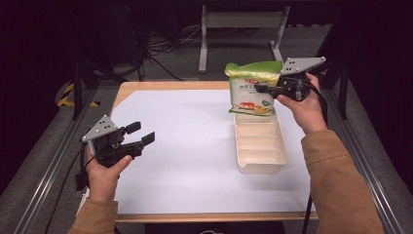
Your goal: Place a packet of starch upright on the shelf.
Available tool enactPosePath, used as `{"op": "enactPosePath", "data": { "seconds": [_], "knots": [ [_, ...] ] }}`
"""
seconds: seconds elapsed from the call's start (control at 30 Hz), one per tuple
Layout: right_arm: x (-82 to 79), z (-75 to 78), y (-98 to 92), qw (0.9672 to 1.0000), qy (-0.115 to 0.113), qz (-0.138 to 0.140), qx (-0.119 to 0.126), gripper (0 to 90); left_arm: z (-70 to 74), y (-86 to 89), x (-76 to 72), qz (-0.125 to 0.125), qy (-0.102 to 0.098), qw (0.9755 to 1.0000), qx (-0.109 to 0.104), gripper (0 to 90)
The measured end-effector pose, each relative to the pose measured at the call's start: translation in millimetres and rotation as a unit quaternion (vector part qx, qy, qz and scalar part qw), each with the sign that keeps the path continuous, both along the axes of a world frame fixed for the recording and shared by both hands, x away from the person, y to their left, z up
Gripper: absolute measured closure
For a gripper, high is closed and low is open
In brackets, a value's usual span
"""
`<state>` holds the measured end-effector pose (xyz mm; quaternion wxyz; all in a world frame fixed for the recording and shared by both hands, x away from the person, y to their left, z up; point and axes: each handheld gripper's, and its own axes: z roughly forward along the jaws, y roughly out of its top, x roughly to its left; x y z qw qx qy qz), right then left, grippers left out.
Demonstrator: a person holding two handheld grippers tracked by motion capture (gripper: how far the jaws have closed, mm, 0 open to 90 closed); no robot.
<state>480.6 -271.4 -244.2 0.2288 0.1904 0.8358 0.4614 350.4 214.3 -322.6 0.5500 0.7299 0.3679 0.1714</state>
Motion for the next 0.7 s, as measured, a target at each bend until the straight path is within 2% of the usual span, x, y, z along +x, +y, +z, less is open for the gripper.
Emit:
{"op": "enactPosePath", "data": {
  "seconds": [0.43, 0.7],
  "knots": [
    [12.0, -23.9, -14.4, 0.9997, 0.005, 0.001, 0.023, 80.4, -2.5, 1.4, 1.8, 0.003, 0.003, 1.0, -0.002, 33.5],
    [16.7, -37.4, -24.1, 0.9993, 0.013, -0.008, 0.034, 80.4, -3.0, 1.0, 2.1, 0.002, 0.005, 1.0, -0.001, 33.3]
  ]
}}
